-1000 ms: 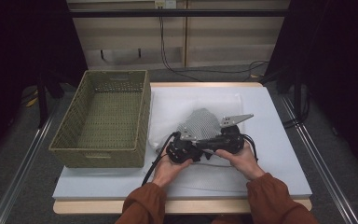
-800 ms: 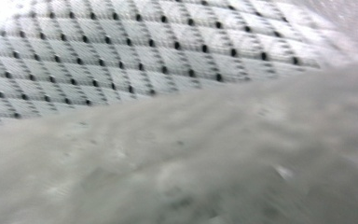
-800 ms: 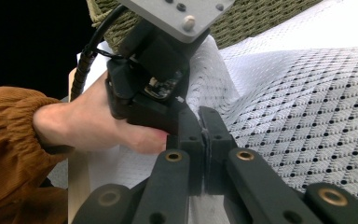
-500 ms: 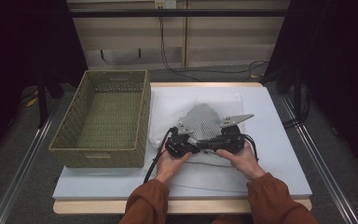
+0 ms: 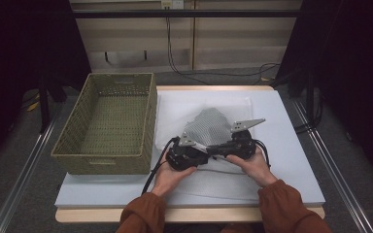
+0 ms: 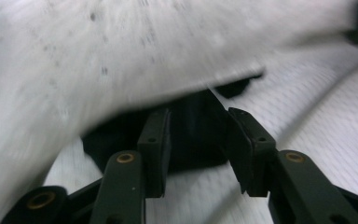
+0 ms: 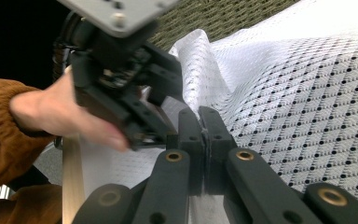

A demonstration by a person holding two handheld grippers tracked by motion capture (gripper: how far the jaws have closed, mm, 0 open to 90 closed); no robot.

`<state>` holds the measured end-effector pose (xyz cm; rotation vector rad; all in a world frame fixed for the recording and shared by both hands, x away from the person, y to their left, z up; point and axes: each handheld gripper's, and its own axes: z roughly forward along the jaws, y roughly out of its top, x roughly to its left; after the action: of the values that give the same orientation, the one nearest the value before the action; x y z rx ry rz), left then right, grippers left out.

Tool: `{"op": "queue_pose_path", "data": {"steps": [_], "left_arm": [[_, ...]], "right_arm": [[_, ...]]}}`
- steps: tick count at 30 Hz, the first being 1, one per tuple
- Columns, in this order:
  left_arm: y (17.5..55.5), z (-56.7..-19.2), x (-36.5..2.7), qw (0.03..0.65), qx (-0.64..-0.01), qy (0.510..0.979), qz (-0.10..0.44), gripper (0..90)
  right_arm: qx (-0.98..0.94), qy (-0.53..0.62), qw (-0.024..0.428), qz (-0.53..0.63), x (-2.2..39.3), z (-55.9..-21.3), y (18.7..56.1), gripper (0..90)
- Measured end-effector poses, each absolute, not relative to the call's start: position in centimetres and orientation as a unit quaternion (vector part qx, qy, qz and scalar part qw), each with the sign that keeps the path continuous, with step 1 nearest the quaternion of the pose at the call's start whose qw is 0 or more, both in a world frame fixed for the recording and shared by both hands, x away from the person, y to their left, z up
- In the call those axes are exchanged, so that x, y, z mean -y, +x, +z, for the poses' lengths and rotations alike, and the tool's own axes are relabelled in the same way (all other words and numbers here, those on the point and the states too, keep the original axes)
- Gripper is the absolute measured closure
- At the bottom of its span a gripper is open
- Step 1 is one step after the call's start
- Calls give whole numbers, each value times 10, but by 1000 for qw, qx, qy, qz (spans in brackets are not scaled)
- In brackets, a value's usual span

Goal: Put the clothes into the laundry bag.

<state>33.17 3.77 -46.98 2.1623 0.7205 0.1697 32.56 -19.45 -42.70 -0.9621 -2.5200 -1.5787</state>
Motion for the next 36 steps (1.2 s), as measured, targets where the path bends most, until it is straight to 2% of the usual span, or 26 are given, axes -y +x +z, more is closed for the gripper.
{"op": "queue_pose_path", "data": {"steps": [2,13,17,25,36], "left_arm": [[326,-469,-45,424,-291,856,59,590],[302,-453,-78,392,-259,879,83,596],[292,-451,-94,397,-258,878,70,597],[272,-456,-126,385,-269,880,71,585],[269,-462,-163,383,-300,870,81,573]], "right_arm": [[806,-308,8,-505,195,-427,326,889],[816,-306,12,-491,194,-433,318,889],[817,-309,14,-486,197,-437,316,888],[823,-313,19,-475,197,-445,314,888],[829,-314,24,-462,195,-452,313,887]]}}
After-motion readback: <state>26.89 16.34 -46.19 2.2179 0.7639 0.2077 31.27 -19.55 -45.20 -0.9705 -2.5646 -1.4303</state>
